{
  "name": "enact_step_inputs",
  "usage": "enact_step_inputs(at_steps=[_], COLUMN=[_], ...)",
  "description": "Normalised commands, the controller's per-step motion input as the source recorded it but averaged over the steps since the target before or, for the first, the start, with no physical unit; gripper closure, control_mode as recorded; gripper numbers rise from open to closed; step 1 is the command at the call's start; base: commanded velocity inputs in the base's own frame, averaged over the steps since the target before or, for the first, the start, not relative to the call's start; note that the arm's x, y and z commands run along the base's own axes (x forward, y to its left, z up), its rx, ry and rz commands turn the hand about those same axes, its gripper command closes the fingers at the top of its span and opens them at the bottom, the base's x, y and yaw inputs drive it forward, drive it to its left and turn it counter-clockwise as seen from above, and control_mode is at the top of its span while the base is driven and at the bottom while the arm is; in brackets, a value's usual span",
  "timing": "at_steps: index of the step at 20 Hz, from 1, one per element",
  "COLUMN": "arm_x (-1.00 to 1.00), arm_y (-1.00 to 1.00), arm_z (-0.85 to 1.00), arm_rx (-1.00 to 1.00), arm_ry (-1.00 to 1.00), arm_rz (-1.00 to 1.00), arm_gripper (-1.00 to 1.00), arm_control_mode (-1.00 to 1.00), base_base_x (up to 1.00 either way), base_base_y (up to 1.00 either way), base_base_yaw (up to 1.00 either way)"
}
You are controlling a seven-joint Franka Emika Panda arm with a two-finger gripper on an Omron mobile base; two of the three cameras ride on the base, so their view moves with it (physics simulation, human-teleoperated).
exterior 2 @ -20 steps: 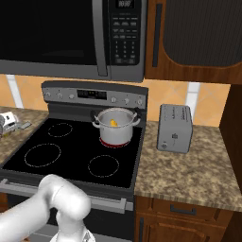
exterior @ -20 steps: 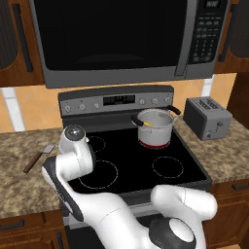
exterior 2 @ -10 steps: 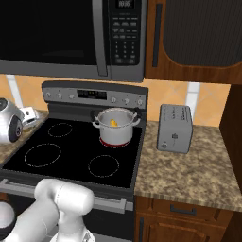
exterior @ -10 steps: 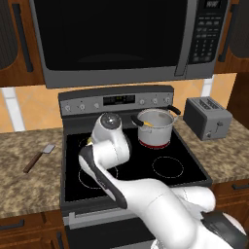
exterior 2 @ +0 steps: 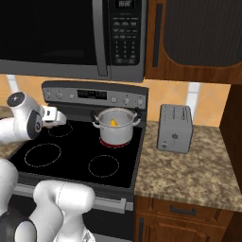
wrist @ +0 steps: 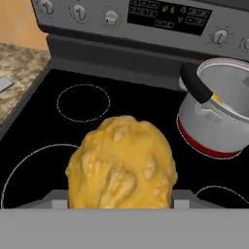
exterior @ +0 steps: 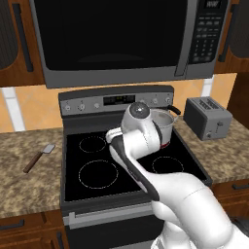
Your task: Put the corn and squash in the pot. Retrieve the spatula and lightly stir the vegetables in the pot.
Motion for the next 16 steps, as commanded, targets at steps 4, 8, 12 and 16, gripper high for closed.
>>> enact_step_inputs(at_steps=[4,8,12,16], arm_x=[0.13,0.18,0.32,0.79], arm_y=[-1.0,-1.0,-1.0,-1.0], arm_z=[0.15,0.4,0.29,-0.05], arm_rx=[0.01,0.06,0.15,0.14], arm_ry=[0.01,0.0,0.02,0.15], arm_rz=[-0.31,-0.28,-0.19,-0.07], arm_gripper=[1.0,1.0,1.0,1.0], arm_control_mode=[-1.0,-1.0,-1.0,-1.0], base_base_x=[0.0,0.0,0.0,0.0], base_base_y=[0.0,0.0,0.0,0.0], base_base_yaw=[0.0,0.0,0.0,0.0])
